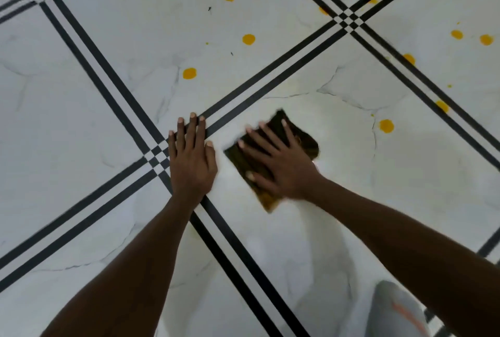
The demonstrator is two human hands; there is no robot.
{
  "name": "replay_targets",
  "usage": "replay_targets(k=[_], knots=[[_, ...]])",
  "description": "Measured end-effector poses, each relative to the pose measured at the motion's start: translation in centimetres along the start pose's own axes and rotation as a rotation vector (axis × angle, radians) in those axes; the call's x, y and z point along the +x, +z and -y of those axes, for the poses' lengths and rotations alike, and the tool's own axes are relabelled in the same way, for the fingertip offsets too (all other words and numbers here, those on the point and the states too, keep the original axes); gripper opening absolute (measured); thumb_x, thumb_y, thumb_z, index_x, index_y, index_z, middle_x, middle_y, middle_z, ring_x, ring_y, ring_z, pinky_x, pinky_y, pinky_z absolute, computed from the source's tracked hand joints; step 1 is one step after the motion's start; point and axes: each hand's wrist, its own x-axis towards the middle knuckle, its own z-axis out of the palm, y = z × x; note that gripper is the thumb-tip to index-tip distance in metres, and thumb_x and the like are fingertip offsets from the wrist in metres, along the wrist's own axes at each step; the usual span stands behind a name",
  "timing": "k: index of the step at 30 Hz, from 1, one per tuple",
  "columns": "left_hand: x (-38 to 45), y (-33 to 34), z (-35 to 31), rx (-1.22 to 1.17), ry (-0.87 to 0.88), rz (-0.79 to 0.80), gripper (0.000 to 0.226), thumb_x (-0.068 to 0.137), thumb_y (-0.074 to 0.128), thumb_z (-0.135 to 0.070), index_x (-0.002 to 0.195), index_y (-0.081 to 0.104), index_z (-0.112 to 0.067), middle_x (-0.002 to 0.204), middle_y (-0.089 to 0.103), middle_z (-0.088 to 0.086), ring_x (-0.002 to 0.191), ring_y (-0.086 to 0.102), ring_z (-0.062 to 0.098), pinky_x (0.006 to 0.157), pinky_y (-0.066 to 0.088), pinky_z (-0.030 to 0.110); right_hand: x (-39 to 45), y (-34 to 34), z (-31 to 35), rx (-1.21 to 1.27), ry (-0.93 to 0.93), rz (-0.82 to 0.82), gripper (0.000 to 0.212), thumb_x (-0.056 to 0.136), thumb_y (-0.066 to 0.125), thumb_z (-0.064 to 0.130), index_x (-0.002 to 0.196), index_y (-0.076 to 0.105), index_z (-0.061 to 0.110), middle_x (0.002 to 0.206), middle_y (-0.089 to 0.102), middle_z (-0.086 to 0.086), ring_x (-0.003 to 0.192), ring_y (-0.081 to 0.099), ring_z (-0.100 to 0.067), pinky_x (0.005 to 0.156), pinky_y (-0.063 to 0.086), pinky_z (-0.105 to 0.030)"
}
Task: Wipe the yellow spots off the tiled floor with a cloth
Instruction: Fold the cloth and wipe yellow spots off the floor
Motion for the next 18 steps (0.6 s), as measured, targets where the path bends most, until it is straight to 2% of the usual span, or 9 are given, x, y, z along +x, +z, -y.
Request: replay_targets(k=[2,3,5,7,9,12,14,16,18], knots=[[0.1,0.1,-0.1,0.001,-0.001,-0.007,0.056,0.111,0.027,-0.031,0.165,0.024,-0.016,0.174,0.021,0.005,0.163,0.012,0.027,0.131,0.013,0.053,-2.3,-0.1,-3.9,-0.040,-0.059,0.004,0.071,0.105,0.029,0.068,0.167,0.011,0.038,0.177,0.007,0.002,0.165,0.001,-0.027,0.127,-0.006,-0.068],[0.1,0.2,-0.2,0.001,-0.006,-0.006,0.056,0.111,0.028,-0.031,0.165,0.025,-0.016,0.174,0.021,0.005,0.163,0.012,0.027,0.131,0.013,0.053,-1.9,-0.5,-6.3,-0.050,0.050,-0.025,0.070,0.105,0.029,0.067,0.166,0.010,0.040,0.177,0.011,0.001,0.164,0.006,-0.029,0.126,-0.003,-0.071],[0.0,0.4,-0.1,0.016,-0.014,0.007,0.056,0.111,0.027,-0.031,0.165,0.024,-0.016,0.174,0.020,0.004,0.163,0.011,0.027,0.131,0.012,0.053,1.7,-1.9,-10.0,-0.002,0.467,-0.115,0.069,0.104,0.022,0.068,0.166,0.010,0.040,0.177,0.013,-0.001,0.163,0.010,-0.033,0.122,0.000,-0.076],[0.2,0.5,-0.1,0.023,-0.018,0.013,0.057,0.110,0.025,-0.032,0.165,0.023,-0.017,0.175,0.019,0.003,0.163,0.009,0.026,0.132,0.010,0.052,6.7,-2.9,-9.5,0.070,0.733,-0.156,0.073,0.102,0.011,0.072,0.167,0.011,0.037,0.177,0.008,-0.003,0.163,0.005,-0.036,0.120,-0.004,-0.079],[0.3,0.4,0.1,0.021,-0.008,0.021,0.057,0.110,0.023,-0.032,0.166,0.022,-0.017,0.175,0.018,0.004,0.163,0.008,0.026,0.132,0.009,0.051,9.1,-2.7,-4.2,0.068,0.594,-0.117,0.076,0.102,0.004,0.071,0.167,0.013,0.034,0.177,0.009,-0.006,0.163,0.005,-0.038,0.120,0.001,-0.080],[0.2,0.1,0.1,0.016,-0.009,0.035,0.058,0.110,0.022,-0.033,0.166,0.021,-0.017,0.175,0.018,0.004,0.163,0.009,0.026,0.132,0.010,0.052,3.1,-0.4,1.6,-0.016,0.127,-0.052,0.073,0.103,0.013,0.071,0.167,0.011,0.037,0.177,0.007,-0.002,0.164,0.001,-0.031,0.123,0.002,-0.074],[0.2,0.0,0.0,0.011,-0.006,0.035,0.057,0.110,0.022,-0.033,0.166,0.021,-0.018,0.175,0.018,0.004,0.163,0.009,0.026,0.131,0.011,0.052,-3.1,0.5,-0.3,-0.032,0.242,-0.095,0.071,0.104,0.023,0.069,0.167,0.011,0.039,0.177,0.007,0.002,0.165,0.003,-0.027,0.124,0.004,-0.072],[0.1,0.2,-0.1,0.021,-0.017,0.038,0.057,0.110,0.023,-0.033,0.165,0.022,-0.017,0.174,0.019,0.004,0.163,0.010,0.027,0.132,0.011,0.052,-8.6,0.8,-1.0,-0.002,0.617,-0.140,0.071,0.104,0.025,0.066,0.167,0.011,0.037,0.178,0.004,0.001,0.164,0.002,-0.029,0.124,0.005,-0.073],[0.2,0.2,-0.2,0.026,-0.020,0.035,0.057,0.110,0.024,-0.033,0.165,0.023,-0.016,0.174,0.019,0.005,0.163,0.010,0.028,0.132,0.010,0.053,-10.0,1.0,2.3,-0.002,0.614,-0.087,0.072,0.103,0.029,0.064,0.167,0.012,0.034,0.178,0.002,-0.001,0.164,-0.002,-0.033,0.123,0.003,-0.075]])
